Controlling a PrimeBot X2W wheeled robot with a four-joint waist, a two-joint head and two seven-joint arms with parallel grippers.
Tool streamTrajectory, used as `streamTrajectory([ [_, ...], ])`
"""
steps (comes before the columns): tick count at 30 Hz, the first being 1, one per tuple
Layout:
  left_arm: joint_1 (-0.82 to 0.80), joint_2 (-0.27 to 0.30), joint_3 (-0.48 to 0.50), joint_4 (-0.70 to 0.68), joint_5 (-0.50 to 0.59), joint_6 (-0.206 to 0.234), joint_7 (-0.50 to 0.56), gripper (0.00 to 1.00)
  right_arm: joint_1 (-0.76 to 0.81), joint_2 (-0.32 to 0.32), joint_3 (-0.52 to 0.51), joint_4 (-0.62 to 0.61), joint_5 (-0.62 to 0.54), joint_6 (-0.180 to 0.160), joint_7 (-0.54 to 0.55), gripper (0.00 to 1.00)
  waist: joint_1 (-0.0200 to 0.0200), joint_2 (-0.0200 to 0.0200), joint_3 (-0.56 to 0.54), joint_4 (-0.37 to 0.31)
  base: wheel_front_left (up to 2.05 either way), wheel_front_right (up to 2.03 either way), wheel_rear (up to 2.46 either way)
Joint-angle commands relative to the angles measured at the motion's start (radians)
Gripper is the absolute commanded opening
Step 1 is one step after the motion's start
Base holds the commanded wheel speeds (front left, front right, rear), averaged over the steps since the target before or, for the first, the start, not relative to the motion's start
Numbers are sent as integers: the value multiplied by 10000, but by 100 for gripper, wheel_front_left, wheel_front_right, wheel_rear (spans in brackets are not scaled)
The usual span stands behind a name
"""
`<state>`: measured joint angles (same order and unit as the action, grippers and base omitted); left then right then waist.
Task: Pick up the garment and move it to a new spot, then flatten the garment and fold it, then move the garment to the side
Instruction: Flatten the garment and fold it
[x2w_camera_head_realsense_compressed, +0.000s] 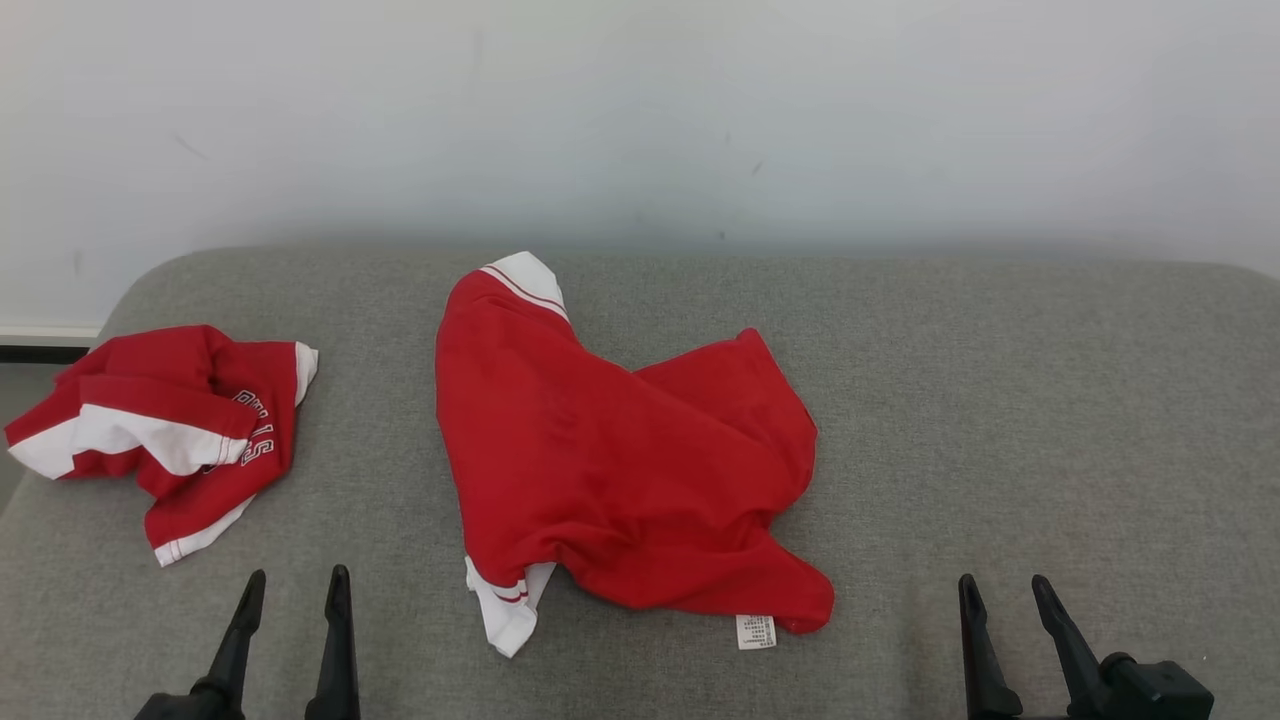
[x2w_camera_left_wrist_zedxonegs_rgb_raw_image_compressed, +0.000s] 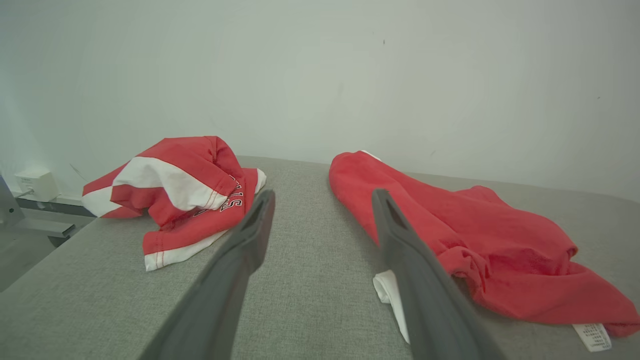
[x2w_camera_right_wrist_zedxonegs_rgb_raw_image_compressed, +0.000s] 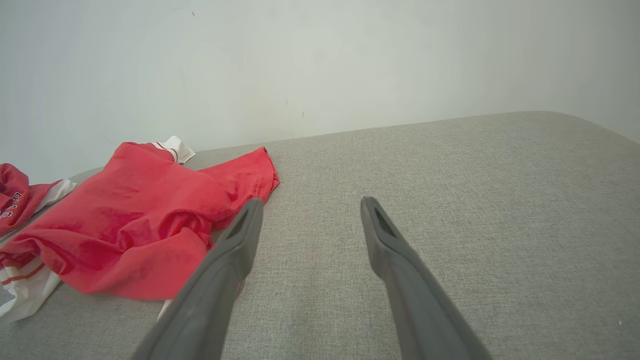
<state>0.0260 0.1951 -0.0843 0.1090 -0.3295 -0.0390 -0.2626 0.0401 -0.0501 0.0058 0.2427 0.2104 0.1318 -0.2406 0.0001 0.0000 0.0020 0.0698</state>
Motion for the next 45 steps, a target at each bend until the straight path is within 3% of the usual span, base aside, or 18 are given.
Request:
streamTrajectory([
  [1, 143, -97, 111, 54, 156, -99, -32, 100, -35, -4, 35, 26, -1, -23, 3, 100, -1, 0, 20, 31, 0, 0, 0],
  [14, -308, -559, 296, 300, 702, -526, -32, 100, -1194, -372, 835, 785, 86, -23, 785, 100, -1, 0, 179, 512, 0, 0, 0],
  [32, -673, -806, 135, 817, 928, -852, -32, 100, -2691, -476, 1756, 5217, 608, -23, 783, 100, -1, 0, 306, 1656, 0, 0, 0],
  [33, -678, -790, 138, 842, 934, -865, -32, 100, -2777, -437, 1839, 5470, 668, -23, 759, 98, -1, 0, 299, 1680, 0, 0, 0],
  [34, -682, -775, 141, 857, 939, -875, -32, 100, -2843, -402, 1937, 5685, 737, -23, 714, 33, -1, 0, 287, 1703, 0, 0, 0],
  [35, -678, -752, 160, 875, 927, -882, -32, 100, -2907, -356, 2020, 5860, 820, -22, 642, 0, -1, 0, 274, 1714, 0, 0, 0],
  [40, -531, -740, 248, 896, 934, -909, -32, 100, -3269, -492, 2093, 6106, 1105, -23, -9, 0, -1, 0, 210, 1588, 0, 0, 0],
  [45, -408, -865, 275, 899, 926, -924, -32, 100, -3076, -847, 1713, 5323, 1024, -23, -243, 0, -1, 0, 221, 1204, 0, 0, 0],
])
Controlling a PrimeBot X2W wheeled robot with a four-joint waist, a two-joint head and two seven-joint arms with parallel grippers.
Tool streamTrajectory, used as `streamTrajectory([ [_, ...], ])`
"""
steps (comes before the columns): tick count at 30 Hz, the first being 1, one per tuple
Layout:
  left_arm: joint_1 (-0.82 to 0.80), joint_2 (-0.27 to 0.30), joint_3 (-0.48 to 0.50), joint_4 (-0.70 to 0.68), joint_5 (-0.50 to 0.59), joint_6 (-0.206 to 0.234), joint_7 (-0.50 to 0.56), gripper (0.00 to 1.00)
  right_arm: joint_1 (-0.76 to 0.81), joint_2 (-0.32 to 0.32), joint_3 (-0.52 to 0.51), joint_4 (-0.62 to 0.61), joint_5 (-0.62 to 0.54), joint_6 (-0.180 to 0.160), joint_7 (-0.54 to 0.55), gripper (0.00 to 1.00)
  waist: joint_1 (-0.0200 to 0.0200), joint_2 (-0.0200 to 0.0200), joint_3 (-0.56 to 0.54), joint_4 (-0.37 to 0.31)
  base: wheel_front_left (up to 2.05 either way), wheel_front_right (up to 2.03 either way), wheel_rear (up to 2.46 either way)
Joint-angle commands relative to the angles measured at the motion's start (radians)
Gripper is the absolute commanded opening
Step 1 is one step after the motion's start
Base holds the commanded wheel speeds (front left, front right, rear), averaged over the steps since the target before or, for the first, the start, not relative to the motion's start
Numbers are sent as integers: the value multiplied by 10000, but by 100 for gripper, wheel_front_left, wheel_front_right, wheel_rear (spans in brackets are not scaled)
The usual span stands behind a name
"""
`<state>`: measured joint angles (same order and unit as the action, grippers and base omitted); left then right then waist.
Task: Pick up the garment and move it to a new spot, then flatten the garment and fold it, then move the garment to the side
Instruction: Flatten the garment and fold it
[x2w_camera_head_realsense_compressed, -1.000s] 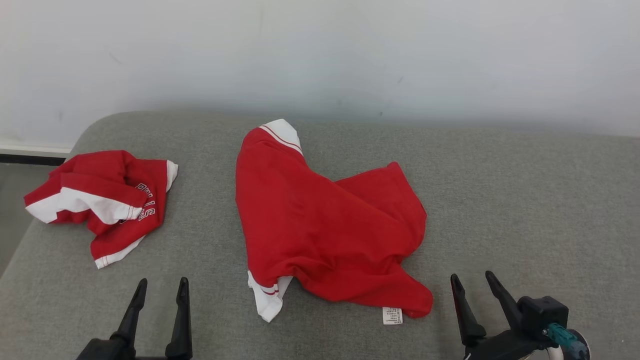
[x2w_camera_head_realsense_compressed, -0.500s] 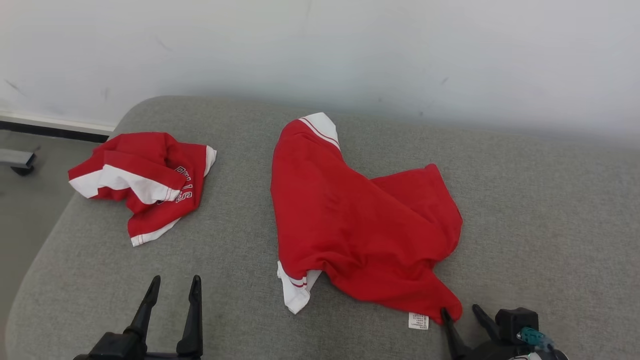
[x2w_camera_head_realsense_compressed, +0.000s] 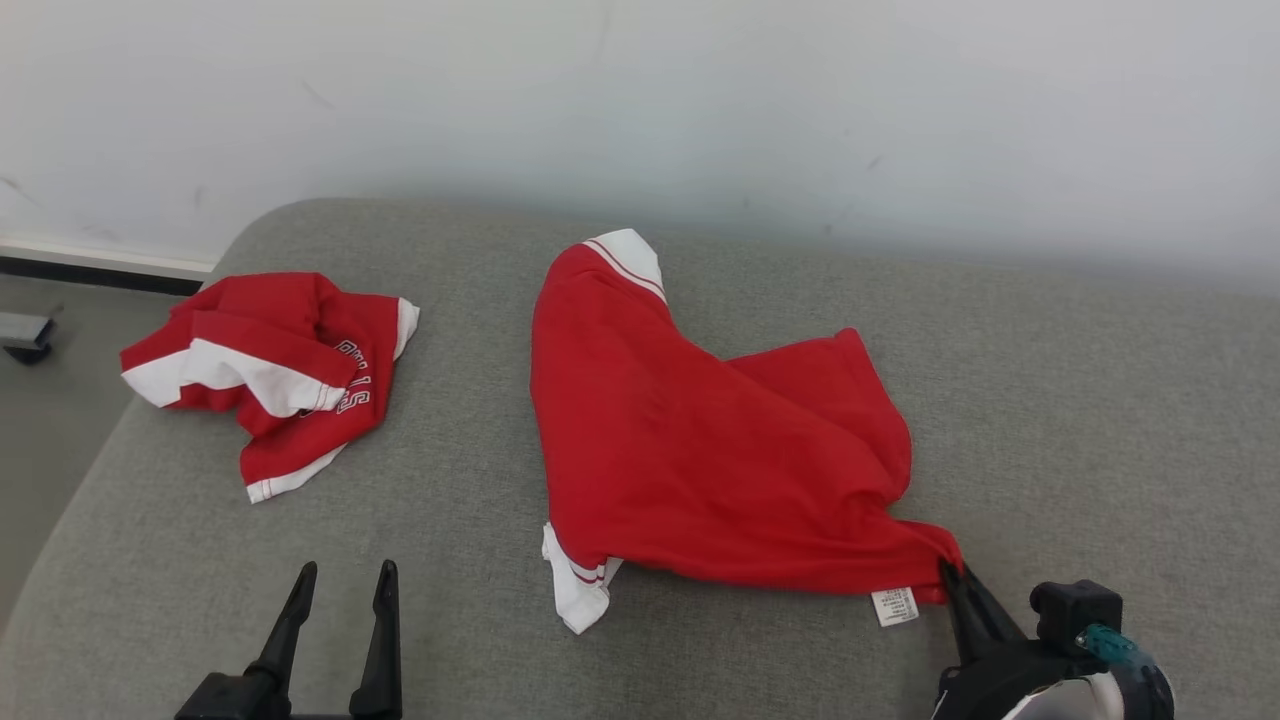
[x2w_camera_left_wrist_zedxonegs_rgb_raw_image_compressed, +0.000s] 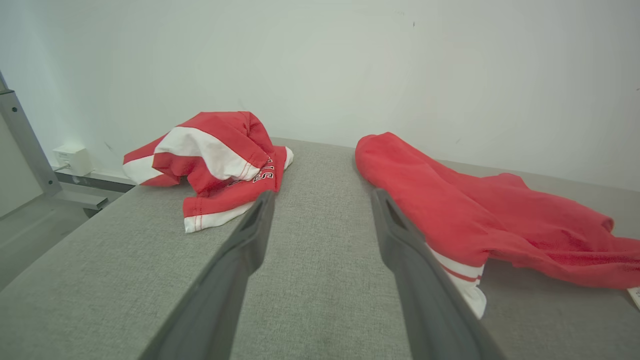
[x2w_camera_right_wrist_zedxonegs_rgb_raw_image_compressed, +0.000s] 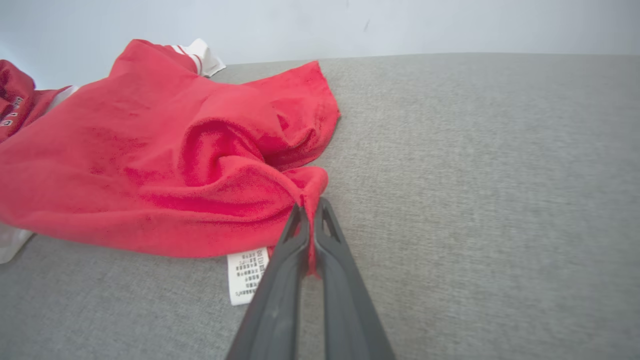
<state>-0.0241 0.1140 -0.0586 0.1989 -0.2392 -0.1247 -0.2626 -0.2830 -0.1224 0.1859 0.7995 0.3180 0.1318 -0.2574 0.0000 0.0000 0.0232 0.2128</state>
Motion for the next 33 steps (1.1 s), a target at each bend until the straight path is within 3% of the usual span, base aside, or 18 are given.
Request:
streamTrajectory([
  [1, 105, -80, 33, -8, 13, -68, -32, 100, 268, -244, -182, -527, -145, -23, -77, 0, 0, 0, 18, -320, 0, 0, 0],
  [11, 120, -251, 130, 11, 37, -51, -32, 100, 1893, -1089, -1573, -3157, -472, -23, -86, 0, 0, 0, 114, -984, 0, 0, 0],
  [18, 77, -317, 182, 21, 88, -49, -32, 100, 3024, -835, -2583, -4599, -616, -23, 513, 0, 0, 0, 212, -1093, 0, 0, 0],
  [19, 85, -329, 172, 21, 105, -50, -32, 100, 3089, -776, -2663, -4753, -675, -23, 566, 38, 0, 0, 215, -1100, 0, 0, 0],
  [20, 110, -349, 163, 3, 122, -51, -32, 100, 3151, -706, -2719, -4898, -712, -23, 608, 100, 0, 0, 207, -1107, 0, 0, 0],
  [33, 271, -159, 335, -70, 133, -54, -32, 100, 3492, -247, -2574, -6722, -1200, -23, 292, 100, 0, 0, -108, -1420, 0, 0, 0],
])
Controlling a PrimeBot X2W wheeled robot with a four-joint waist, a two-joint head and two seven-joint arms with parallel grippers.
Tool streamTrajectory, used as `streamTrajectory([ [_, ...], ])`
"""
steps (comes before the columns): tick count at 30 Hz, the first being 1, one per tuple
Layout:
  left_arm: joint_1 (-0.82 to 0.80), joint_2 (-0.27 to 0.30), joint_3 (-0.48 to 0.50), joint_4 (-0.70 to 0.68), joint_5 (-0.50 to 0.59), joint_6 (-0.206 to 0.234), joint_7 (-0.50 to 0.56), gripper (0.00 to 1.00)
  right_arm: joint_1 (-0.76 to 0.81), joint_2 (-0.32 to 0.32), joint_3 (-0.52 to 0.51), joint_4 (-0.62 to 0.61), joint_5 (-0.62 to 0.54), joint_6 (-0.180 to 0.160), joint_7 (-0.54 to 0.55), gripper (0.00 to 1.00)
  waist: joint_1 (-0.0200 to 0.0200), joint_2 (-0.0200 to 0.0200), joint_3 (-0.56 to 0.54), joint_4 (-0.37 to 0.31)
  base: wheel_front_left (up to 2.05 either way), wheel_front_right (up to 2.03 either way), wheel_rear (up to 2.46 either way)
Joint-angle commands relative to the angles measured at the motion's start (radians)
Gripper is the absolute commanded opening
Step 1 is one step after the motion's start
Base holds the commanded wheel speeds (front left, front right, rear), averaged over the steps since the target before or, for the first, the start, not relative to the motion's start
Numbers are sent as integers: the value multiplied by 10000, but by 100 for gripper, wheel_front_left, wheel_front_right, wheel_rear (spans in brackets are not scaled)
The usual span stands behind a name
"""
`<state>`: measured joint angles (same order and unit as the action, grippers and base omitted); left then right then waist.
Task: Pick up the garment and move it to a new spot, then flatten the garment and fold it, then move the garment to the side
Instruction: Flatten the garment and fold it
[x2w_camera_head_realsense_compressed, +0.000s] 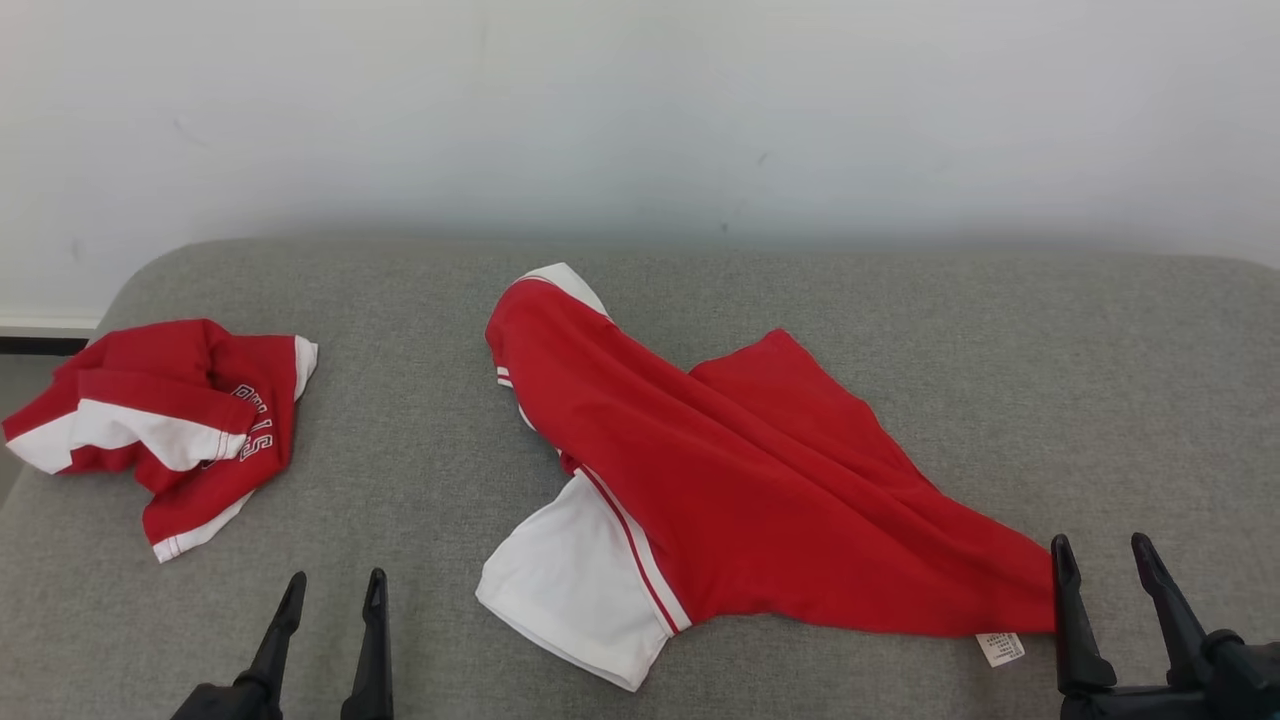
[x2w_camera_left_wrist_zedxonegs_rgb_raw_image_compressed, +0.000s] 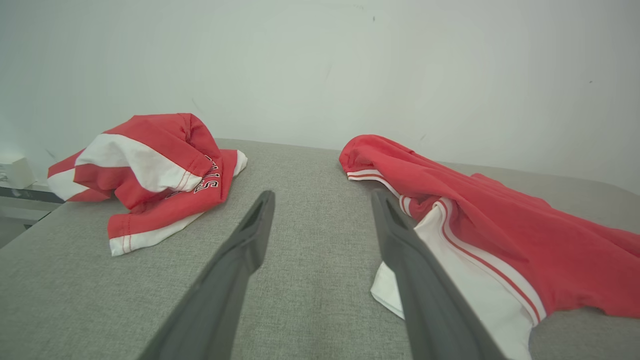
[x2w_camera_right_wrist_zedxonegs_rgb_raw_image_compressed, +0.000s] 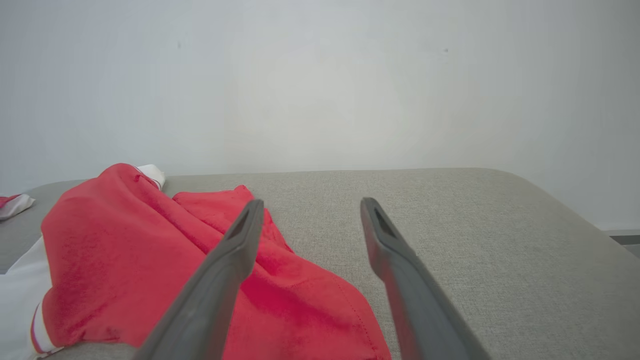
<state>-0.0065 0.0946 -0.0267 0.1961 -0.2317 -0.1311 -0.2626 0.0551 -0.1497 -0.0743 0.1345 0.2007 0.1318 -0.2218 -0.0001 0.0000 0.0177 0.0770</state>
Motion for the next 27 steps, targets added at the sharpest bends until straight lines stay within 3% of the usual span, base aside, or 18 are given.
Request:
streamTrajectory([
  [1, 113, 38, 23, -49, 68, 9, -32, 100, 147, 41, 73, -187, -53, -23, -78, 100, 1, 0, -79, -91, 0, 0, 0],
  [11, 305, 51, 39, -59, 127, 9, -32, 100, 777, 487, 361, -969, 38, -23, -157, 100, 1, 0, -274, -385, 0, 0, 0],
  [18, -220, 448, -364, 236, 89, 8, -32, 100, 676, 568, 589, -841, 34, -23, -41, 100, 1, 0, -234, -683, 0, 0, 0],
  [27, -1421, 1060, -1298, 1607, -440, 13, 120, 100, 430, 617, 744, -544, 182, -23, -18, 100, 1, 0, 146, -1336, 0, 0, 0],
])
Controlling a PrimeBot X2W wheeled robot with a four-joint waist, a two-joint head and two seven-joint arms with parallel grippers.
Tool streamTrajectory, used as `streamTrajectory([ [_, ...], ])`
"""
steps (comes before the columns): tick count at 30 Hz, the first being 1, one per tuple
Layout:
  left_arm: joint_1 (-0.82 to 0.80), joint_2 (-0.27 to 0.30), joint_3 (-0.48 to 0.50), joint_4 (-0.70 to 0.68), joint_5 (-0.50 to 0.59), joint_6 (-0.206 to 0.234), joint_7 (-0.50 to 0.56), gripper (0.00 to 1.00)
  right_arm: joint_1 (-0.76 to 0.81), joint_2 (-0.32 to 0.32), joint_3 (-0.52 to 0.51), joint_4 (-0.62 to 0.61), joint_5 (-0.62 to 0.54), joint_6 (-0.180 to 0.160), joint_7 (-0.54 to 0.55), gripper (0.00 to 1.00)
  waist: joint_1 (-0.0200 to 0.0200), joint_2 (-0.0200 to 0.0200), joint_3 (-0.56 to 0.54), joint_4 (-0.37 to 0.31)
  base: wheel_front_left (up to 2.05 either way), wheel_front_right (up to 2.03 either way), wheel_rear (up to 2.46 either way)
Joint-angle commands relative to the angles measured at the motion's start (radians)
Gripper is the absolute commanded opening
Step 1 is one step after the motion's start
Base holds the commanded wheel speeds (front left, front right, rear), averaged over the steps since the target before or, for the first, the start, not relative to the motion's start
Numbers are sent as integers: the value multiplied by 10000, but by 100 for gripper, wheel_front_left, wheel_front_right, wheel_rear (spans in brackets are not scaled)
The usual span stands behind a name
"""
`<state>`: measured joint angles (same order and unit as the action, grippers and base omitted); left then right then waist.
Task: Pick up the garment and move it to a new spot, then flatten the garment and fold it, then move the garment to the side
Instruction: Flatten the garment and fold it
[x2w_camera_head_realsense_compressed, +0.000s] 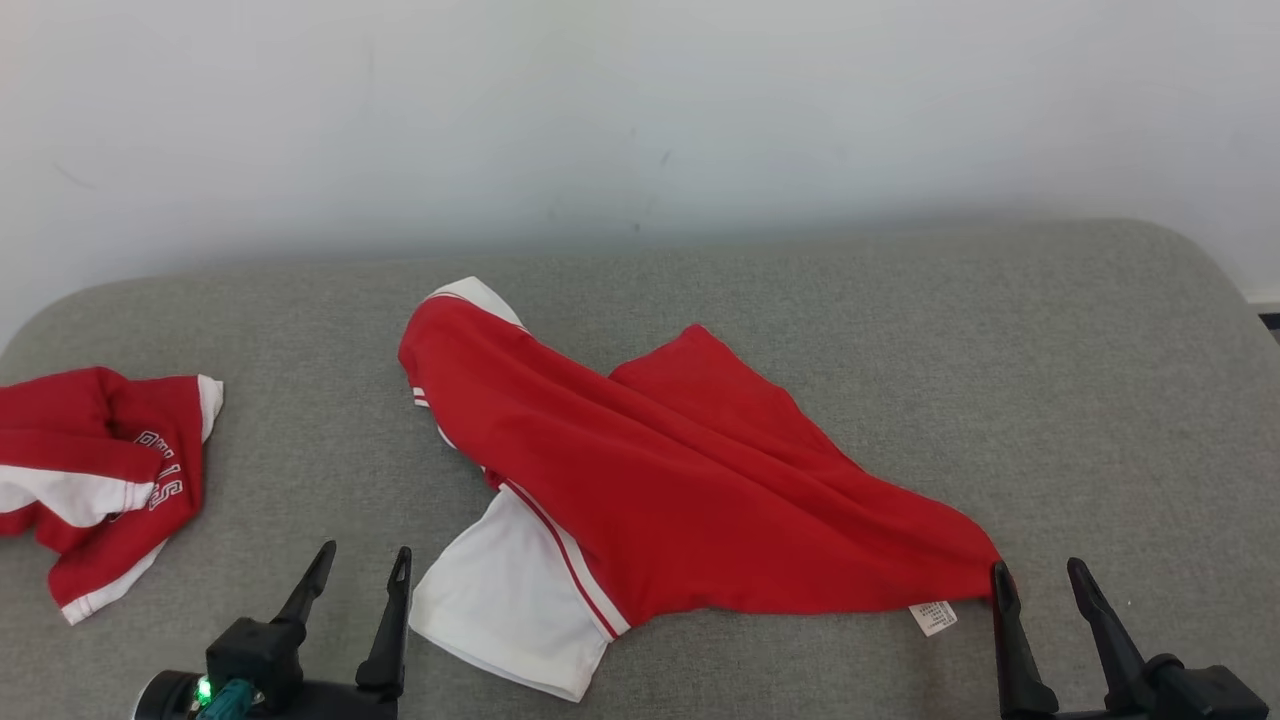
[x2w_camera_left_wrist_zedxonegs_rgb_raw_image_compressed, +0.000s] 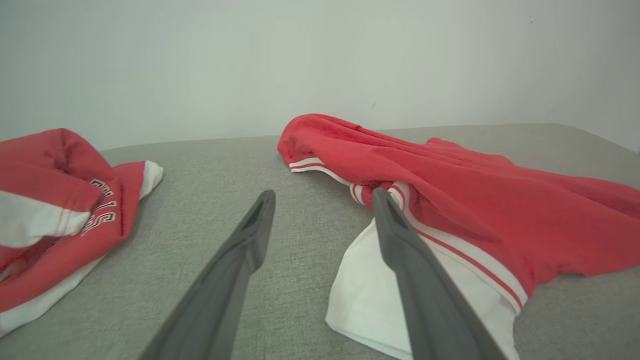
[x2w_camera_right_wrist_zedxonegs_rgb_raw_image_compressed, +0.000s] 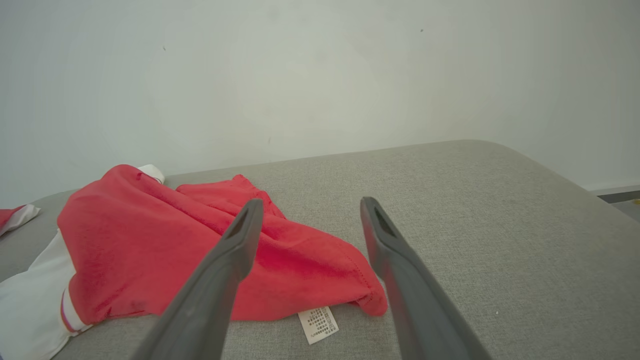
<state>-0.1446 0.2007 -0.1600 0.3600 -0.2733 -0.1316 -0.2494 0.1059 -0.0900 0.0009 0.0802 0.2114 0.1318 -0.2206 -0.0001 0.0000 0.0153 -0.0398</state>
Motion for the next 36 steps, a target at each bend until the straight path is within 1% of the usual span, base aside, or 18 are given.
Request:
streamTrajectory([
  [1, -149, 95, -79, 140, -18, 18, 37, 100, -110, 27, 30, 16, 84, -23, -54, 100, 1, 0, 257, -244, 0, 0, 0],
  [9, -1068, 607, -1151, 1631, -586, 20, 455, 100, -517, 56, 148, 241, 85, -23, -197, 100, 1, 0, 889, -643, 0, 0, 0],
  [16, -1439, 664, -1873, 2803, -1143, 20, 758, 100, -686, 83, 141, 461, 79, -23, -319, 100, 1, 0, 1069, -738, 0, 0, 0],
  [17, -1456, 635, -2029, 2924, -1260, 18, 825, 87, -698, 86, 136, 487, 71, -23, -335, 100, 1, 0, 1057, -736, 0, 0, 0],
  [18, -1517, 629, -2139, 2980, -1310, 18, 730, 16, -714, 90, 123, 509, 68, -23, -344, 100, 1, 0, 1040, -722, 0, 0, 0],
  [19, -1548, 604, -2246, 3052, -1392, 18, 691, 0, -723, 89, 97, 537, 73, -23, -358, 100, 1, 0, 1004, -688, 0, 0, 0],
  [21, -1638, 601, -2283, 3090, -1548, 18, 490, 0, -703, 83, 61, 556, 86, -23, -370, 100, 1, 0, 919, -579, 0, 0, 0],
  [25, -1665, 508, -1974, 2747, -1756, 106, 74, 0, -488, 82, -41, 614, 117, -23, -379, 100, 1, 0, 679, -169, 0, 0, 0],
  [31, -746, 571, -1578, 1424, -1871, 514, -117, 0, -290, 110, -102, 691, 206, -24, -414, 100, 1, 0, 387, 712, 0, 0, 0],
  [34, -24, 600, -1410, 777, -1941, 807, -125, 0, -221, 99, -153, 752, 223, -24, -425, 100, 1, 0, 260, 1115, 0, 0, 0],
  [35, -24, 600, -1410, 777, -1941, 807, -125, 0, -221, 99, -153, 752, 223, -24, -425, 100, 1, 0, 260, 1115, 0, 0, 0],
  [36, 242, 615, -1343, 579, -2004, 902, -121, 0, -223, 93, -141, 765, 228, -24, -428, 100, 1, 0, 235, 1221, 0, 0, 0],
])
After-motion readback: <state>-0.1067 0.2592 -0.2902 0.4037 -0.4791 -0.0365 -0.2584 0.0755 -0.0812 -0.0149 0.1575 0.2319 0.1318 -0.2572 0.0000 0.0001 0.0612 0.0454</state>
